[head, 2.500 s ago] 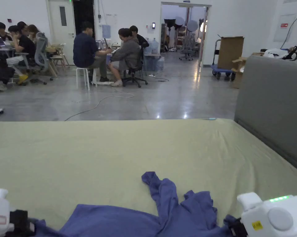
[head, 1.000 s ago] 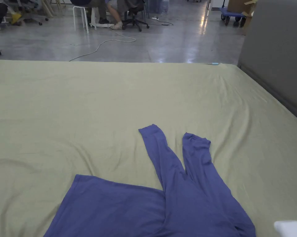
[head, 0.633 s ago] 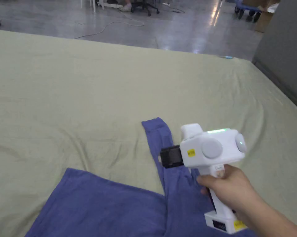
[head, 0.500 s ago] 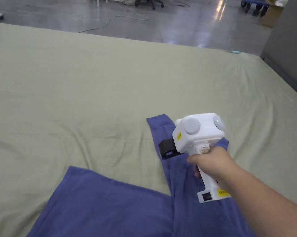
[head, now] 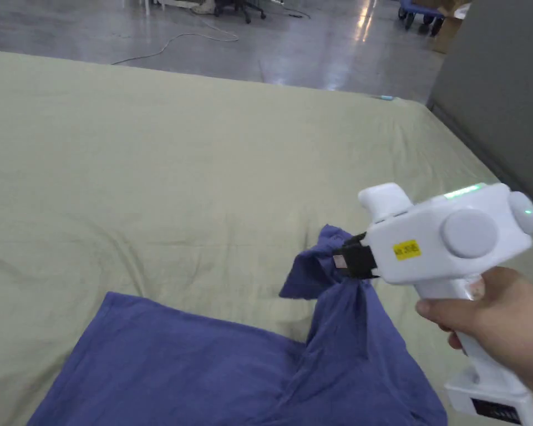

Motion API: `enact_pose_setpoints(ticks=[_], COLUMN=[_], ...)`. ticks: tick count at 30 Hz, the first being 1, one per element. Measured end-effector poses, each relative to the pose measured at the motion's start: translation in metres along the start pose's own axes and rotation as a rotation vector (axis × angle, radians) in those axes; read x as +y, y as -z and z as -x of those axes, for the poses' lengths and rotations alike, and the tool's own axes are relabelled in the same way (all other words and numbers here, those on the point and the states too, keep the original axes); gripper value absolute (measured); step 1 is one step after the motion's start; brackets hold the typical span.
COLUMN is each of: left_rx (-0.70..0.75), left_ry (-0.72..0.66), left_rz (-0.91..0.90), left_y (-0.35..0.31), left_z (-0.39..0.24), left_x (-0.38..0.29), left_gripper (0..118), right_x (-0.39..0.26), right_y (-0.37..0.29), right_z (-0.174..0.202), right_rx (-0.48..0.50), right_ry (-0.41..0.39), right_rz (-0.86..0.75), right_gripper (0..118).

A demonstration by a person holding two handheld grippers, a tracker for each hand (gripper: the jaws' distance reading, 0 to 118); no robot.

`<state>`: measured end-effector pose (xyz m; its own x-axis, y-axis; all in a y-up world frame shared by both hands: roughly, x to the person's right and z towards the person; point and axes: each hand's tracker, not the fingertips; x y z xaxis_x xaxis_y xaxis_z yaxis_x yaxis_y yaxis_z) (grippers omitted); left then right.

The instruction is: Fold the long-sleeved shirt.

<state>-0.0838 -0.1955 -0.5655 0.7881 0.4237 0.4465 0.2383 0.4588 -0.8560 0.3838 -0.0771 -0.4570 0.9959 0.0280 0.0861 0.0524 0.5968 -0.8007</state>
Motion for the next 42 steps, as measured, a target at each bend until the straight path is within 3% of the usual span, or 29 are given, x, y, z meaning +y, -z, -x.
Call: enact_pose_setpoints(ticks=[4,7,11,14,15,17,19,21,22,23,24,25,27,32,33,34,35,36,37,39,40,42], left_rx=[0.007,0.003,0.005,0.007,0.008,0.013,0.015,0.014,0.014,0.016,0.023,0.028,0.022,0.028,0.03,0.03,0.031,0.033,0.033,0.032,0.028,0.054], left_ry=[0.013,0.01,0.001,0.005,0.008,0.012,0.012,0.009,0.007,0.006,-0.001,-0.005,-0.001,0.014,0.023,0.034,0.04,0.046,0.049,0.047,0.047,0.096], left_rz=[-0.019,-0.028,-0.027,-0.015,-0.011,-0.007,-0.006,-0.004,-0.003,-0.004,-0.006,-0.008,-0.016,-0.008,-0.002,0.005,0.009,0.013,0.017,0.022,0.025,0.022], left_y=[-0.018,-0.027,-0.034,-0.038,-0.039,-0.04,-0.042,-0.042,-0.042,-0.042,-0.04,-0.04,-0.04,-0.032,-0.029,-0.026,-0.023,-0.02,-0.016,-0.007,0.0,0.019], left_z=[-0.009,-0.013,-0.018,-0.022,-0.022,-0.023,-0.023,-0.023,-0.024,-0.024,-0.024,-0.025,-0.025,-0.03,-0.032,-0.034,-0.035,-0.036,-0.037,-0.038,-0.04,-0.044], left_x=[-0.007,-0.011,-0.02,-0.026,-0.026,-0.028,-0.028,-0.028,-0.028,-0.027,-0.026,-0.025,-0.024,-0.019,-0.018,-0.017,-0.016,-0.015,-0.013,-0.003,0.005,0.03], left_gripper=[0,0,0,0,0,0,0,0,0,0,0,0,0,0,0,0,0,0,0,0,20,102], right_x=[-0.078,-0.136,-0.199,-0.232,-0.239,-0.248,-0.246,-0.237,-0.235,-0.231,-0.223,-0.215,-0.2,-0.179,-0.181,-0.185,-0.187,-0.188,-0.191,-0.193,-0.193,-0.197], right_y=[-0.08,-0.088,-0.041,0.012,0.031,0.058,0.063,0.056,0.046,0.033,0.016,-0.003,-0.044,-0.083,-0.077,-0.067,-0.056,-0.047,-0.037,-0.023,-0.018,-0.011], right_z=[0.022,0.038,0.048,0.044,0.043,0.041,0.033,0.028,0.025,0.027,0.028,0.029,0.026,0.015,0.016,0.018,0.021,0.025,0.03,0.036,0.039,0.039], right_rx=[0.047,0.049,0.004,0.029,-0.008,-0.055,-0.021,-0.014,-0.017,-0.039,-0.063,-0.084,-0.096,-0.051,-0.069,-0.08,-0.081,-0.137,-0.092,-0.004,0.02,0.028], right_ry=[-0.02,0.004,0.057,0.089,0.094,0.109,0.134,0.16,0.156,0.143,0.081,0.067,0.115,0.259,0.26,0.264,0.259,0.233,0.3,0.319,0.342,0.349], right_rz=[0.052,0.161,0.341,0.445,0.479,0.516,0.501,0.515,0.509,0.492,0.448,0.396,0.289,0.105,0.113,0.104,0.107,0.129,0.14,0.135,0.134,0.142], right_gripper=[0,0,0,0,0,0,0,8,27,54,81,97,98,97,91,55,6,0,0,0,0,0])
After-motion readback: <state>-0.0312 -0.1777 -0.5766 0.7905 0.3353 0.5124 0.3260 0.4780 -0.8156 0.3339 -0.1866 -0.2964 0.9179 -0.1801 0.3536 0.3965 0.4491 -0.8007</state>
